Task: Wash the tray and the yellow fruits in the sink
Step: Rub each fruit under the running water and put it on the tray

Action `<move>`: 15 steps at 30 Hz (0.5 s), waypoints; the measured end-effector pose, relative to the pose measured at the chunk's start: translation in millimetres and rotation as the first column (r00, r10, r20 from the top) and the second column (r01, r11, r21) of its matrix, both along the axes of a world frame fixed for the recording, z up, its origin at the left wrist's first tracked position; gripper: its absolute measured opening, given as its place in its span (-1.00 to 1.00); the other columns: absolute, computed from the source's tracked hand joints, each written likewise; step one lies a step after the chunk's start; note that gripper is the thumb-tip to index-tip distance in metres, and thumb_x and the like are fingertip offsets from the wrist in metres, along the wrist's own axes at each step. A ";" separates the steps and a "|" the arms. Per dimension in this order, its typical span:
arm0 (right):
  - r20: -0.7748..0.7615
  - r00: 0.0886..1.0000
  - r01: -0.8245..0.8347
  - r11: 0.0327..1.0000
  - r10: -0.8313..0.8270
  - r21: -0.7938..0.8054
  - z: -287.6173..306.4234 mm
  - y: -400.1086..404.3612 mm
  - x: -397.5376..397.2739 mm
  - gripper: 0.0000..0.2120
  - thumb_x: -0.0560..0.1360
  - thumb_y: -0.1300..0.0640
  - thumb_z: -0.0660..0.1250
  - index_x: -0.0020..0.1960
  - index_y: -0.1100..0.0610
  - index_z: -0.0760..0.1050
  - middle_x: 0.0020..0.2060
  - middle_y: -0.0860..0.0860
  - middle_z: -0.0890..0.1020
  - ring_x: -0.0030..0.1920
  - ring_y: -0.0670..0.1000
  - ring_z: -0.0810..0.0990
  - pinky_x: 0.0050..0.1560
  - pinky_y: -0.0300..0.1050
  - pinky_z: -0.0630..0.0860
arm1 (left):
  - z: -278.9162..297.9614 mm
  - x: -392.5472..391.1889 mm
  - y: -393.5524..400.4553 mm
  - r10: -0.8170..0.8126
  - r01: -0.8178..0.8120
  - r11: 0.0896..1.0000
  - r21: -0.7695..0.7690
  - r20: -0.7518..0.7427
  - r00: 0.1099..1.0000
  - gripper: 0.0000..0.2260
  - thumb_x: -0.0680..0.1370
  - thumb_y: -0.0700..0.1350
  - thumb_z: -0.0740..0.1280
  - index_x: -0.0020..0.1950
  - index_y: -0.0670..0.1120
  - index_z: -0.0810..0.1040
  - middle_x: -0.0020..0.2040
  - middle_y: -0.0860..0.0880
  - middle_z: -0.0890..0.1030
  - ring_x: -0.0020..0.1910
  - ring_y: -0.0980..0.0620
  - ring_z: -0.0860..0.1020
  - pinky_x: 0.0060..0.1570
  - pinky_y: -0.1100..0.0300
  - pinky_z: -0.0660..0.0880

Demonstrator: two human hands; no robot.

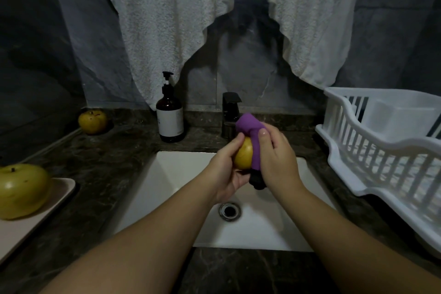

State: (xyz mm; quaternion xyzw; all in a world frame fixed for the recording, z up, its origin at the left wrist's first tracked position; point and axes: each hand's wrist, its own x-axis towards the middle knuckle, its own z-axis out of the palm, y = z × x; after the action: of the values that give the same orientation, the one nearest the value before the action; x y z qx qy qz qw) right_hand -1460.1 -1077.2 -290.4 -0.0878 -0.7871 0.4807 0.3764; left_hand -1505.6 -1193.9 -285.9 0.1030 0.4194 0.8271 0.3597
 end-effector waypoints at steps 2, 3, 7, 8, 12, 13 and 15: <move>0.039 0.999 0.003 0.990 0.003 -0.144 2.1 3.9 -3.6 -0.78 0.71 -0.12 0.06 0.23 -0.23 0.45 0.07 -0.11 0.58 0.08 -0.10 0.56 -0.03 -0.13 0.47 | 0.3 -1.6 0.8 0.026 -0.026 1.000 0.008 0.047 0.999 -0.49 0.63 0.18 0.31 0.45 -0.14 0.51 0.30 -0.26 0.64 0.27 -0.21 0.63 0.10 -0.05 0.65; 0.050 0.999 0.005 0.989 0.002 -0.147 1.5 3.8 -3.6 -0.78 0.72 -0.12 0.06 0.23 -0.21 0.45 0.06 -0.10 0.58 0.07 -0.09 0.56 -0.05 -0.14 0.46 | 0.2 -1.8 1.3 0.020 -0.020 1.000 -0.002 0.083 0.996 -0.46 0.63 0.22 0.29 0.45 -0.14 0.51 0.30 -0.27 0.64 0.28 -0.23 0.62 0.08 -0.06 0.65; 0.002 1.000 0.004 0.995 -0.004 0.097 -4.4 -5.0 0.8 -0.63 0.65 -0.18 0.07 0.34 -0.13 0.49 0.18 -0.13 0.45 0.10 -0.30 0.46 -0.01 -0.37 0.35 | -2.6 0.4 -0.6 -0.060 0.064 0.995 -0.073 0.058 0.997 -0.41 0.61 0.28 0.28 0.43 -0.13 0.55 0.27 -0.23 0.66 0.15 -0.16 0.67 -0.03 -0.01 0.68; -0.002 1.000 0.006 0.997 -0.006 0.079 -4.5 -2.6 -0.5 -0.64 0.66 -0.16 0.06 0.34 -0.13 0.49 0.18 -0.11 0.46 0.09 -0.29 0.46 -0.01 -0.36 0.35 | -2.9 -0.3 -0.9 -0.062 0.064 0.996 -0.069 0.023 0.998 -0.43 0.58 0.23 0.34 0.44 -0.14 0.55 0.21 -0.22 0.68 0.08 -0.13 0.70 -0.07 0.02 0.69; 0.083 0.995 0.061 0.988 -0.050 -0.140 1.1 9.3 -5.9 -0.75 0.72 -0.11 0.03 0.24 -0.14 0.46 0.15 0.04 0.57 0.01 -0.16 0.52 -0.10 -0.17 0.40 | -3.7 -2.1 3.8 0.027 -0.028 0.996 -0.081 -0.012 1.000 -0.45 0.60 0.15 0.38 0.46 -0.17 0.50 0.07 -0.20 0.69 -0.12 -0.10 0.73 -0.17 0.06 0.68; 0.076 0.996 0.060 0.991 -0.052 -0.116 0.9 7.9 -4.8 -0.74 0.72 -0.11 0.04 0.26 -0.14 0.46 0.17 0.02 0.56 0.02 -0.17 0.51 -0.09 -0.18 0.40 | -3.3 -0.4 5.0 0.016 -0.014 0.997 -0.082 0.031 0.999 -0.45 0.62 0.21 0.33 0.45 -0.15 0.51 0.11 -0.20 0.70 -0.06 -0.12 0.72 -0.12 0.03 0.67; 0.024 0.999 0.042 0.999 -0.042 0.025 -0.4 -1.1 -0.2 -0.68 0.69 -0.14 0.08 0.35 -0.13 0.48 0.21 -0.08 0.47 0.08 -0.28 0.47 -0.03 -0.37 0.38 | -3.0 3.2 5.5 -0.036 0.042 0.997 -0.071 0.081 0.996 -0.42 0.63 0.31 0.23 0.41 -0.11 0.56 0.18 -0.20 0.70 0.04 -0.14 0.70 -0.07 0.01 0.65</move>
State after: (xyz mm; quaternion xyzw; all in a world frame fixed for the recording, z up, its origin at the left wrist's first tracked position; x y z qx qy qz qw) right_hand -1460.2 -1078.2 -290.8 -0.1055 -0.7954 0.4619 0.3779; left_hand -1502.3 -1188.3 -288.9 0.0649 0.4325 0.8075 0.3957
